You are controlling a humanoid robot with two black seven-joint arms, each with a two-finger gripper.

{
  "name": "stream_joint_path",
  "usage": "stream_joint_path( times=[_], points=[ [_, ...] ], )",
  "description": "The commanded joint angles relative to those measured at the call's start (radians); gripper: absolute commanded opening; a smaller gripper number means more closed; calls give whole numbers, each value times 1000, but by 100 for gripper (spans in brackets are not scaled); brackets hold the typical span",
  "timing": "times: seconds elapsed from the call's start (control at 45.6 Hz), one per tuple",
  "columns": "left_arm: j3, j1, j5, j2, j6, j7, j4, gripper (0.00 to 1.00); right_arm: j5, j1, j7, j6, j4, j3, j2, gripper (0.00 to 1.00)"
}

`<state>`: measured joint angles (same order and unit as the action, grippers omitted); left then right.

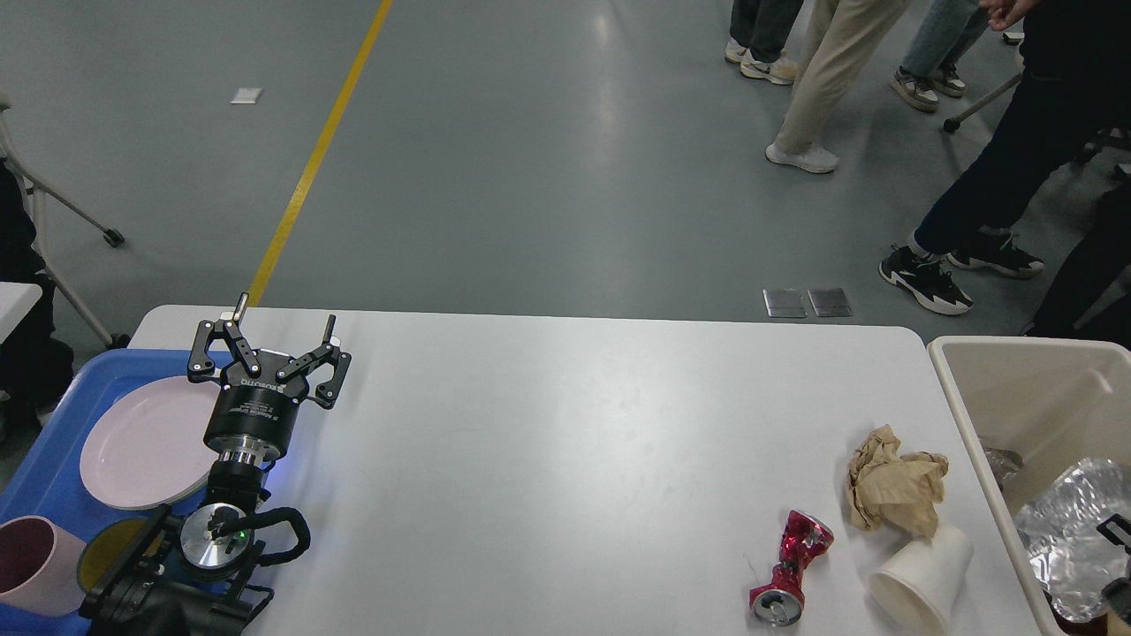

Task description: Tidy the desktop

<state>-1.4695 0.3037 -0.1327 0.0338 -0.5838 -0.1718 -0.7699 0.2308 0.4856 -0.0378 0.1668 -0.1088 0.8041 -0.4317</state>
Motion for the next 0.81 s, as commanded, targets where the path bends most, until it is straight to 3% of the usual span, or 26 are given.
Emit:
stream_joint_path(
  times=[0.0, 0.504, 0.613, 0.789],
  points=[
    [0, 0, -1, 0, -1, 0, 0, 97, -1, 11, -4, -3, -11, 0, -4, 100],
    [0, 0, -1, 0, -1, 0, 0, 97, -22, 123, -5, -88, -86, 53, -91, 100],
    [0, 0, -1, 0, -1, 0, 0, 97, -44, 240, -7, -164, -207, 112, -154, 100],
    [0, 0, -1, 0, -1, 0, 0, 97, -178, 597, -39, -259, -510, 285, -229, 100]
  ],
)
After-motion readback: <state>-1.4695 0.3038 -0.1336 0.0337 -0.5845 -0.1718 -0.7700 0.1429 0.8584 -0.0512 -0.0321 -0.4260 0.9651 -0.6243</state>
